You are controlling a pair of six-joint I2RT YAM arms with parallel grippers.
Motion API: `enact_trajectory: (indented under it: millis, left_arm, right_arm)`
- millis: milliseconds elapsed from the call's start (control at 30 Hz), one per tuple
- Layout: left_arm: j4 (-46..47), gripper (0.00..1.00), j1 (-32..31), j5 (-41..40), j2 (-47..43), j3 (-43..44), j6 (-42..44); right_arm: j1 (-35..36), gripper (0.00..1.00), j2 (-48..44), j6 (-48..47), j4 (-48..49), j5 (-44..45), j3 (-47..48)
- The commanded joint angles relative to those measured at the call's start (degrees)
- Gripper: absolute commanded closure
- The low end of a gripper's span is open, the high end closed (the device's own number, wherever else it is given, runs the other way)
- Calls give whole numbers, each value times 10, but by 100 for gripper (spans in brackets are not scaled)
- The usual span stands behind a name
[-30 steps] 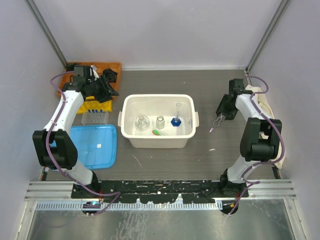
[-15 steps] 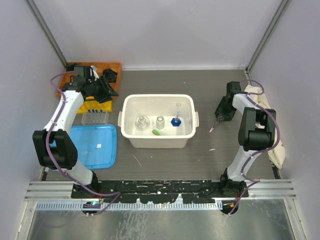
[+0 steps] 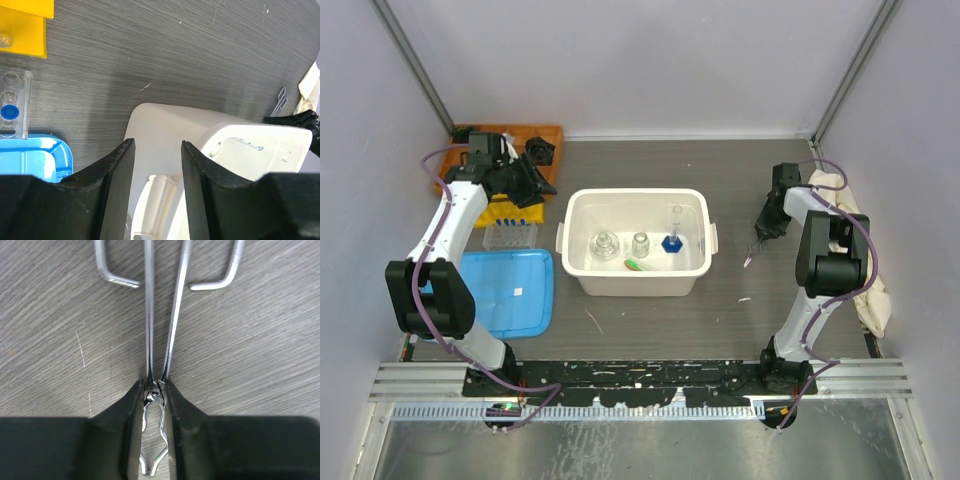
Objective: Organize the chemistry lab equipment
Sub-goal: Pick up the chemistry item at the center of the board.
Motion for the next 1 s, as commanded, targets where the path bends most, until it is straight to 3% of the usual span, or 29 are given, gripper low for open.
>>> enact_trajectory:
  millis: [0,100,600,867,967]
  left_arm:
    - [4,56,2,5,-18,-1,12]
    - [3,56,2,6,-16,0,12]
    - [13,56,2,19,-8,-8,4]
    - [19,56,2,27,-2,-8,-2]
    - [20,56,2,29,0,-7,-3]
  right_arm:
    - [-4,81,17,1,55,13,-11]
    - [-4,99,7,4,65,-6,-18]
    - [12,99,-135,-37,1,-21,71]
    - [147,99,-177,-152,-31,83,210]
    - [193,99,-183,-174,-30,84,251]
